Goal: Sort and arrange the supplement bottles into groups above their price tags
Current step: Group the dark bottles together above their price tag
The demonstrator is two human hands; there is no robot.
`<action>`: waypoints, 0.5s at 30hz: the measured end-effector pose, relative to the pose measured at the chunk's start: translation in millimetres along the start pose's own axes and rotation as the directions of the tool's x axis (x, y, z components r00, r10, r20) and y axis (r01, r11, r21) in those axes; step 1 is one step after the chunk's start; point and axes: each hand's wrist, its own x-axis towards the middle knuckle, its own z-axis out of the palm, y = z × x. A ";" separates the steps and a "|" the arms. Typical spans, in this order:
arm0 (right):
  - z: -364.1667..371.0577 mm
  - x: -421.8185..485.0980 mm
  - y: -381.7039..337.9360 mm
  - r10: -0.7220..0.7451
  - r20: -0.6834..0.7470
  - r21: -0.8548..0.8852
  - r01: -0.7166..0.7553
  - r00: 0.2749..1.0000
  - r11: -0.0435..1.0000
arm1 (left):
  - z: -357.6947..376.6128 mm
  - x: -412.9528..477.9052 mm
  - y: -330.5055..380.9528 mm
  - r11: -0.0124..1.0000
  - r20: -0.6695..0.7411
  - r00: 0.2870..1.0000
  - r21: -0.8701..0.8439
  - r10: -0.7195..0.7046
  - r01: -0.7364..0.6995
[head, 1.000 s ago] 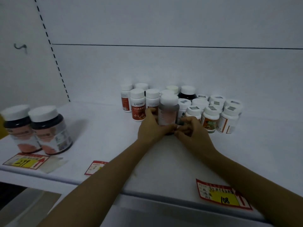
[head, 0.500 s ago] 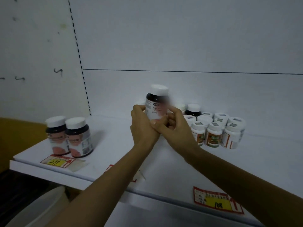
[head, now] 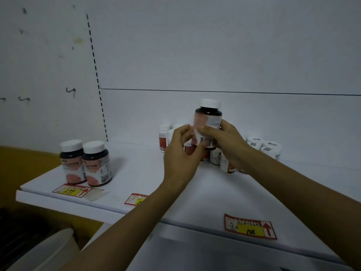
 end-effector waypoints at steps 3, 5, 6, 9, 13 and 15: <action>-8.2 -1.6 -6.4 -0.005 0.154 0.154 -0.019 0.988 0.988 | -3.7 3.4 0.2 0.990 0.105 0.987 -0.062 -0.121 0.128; -8.8 -1.9 -7.5 -0.015 0.208 0.196 -0.026 0.978 0.980 | -3.9 5.9 -0.1 0.970 0.209 0.965 -0.148 -0.161 0.194; -8.8 -1.5 -6.6 -0.018 0.218 0.199 -0.026 0.976 0.980 | -3.7 5.7 -0.5 0.964 0.220 0.962 -0.177 -0.159 0.199; -8.1 -1.2 -6.2 -0.012 0.214 0.218 -0.036 0.977 0.975 | -1.9 4.3 -2.8 0.974 0.075 0.984 -0.152 -0.159 0.169; -11.3 4.8 -11.7 -0.041 0.169 0.298 -0.012 0.985 0.954 | 4.7 3.8 -7.8 0.990 -0.111 0.986 -0.082 -0.128 0.119; -10.8 8.1 -17.3 -0.051 0.170 0.297 -0.002 0.984 0.955 | 6.1 5.3 -11.0 0.993 -0.163 0.981 -0.060 -0.108 0.100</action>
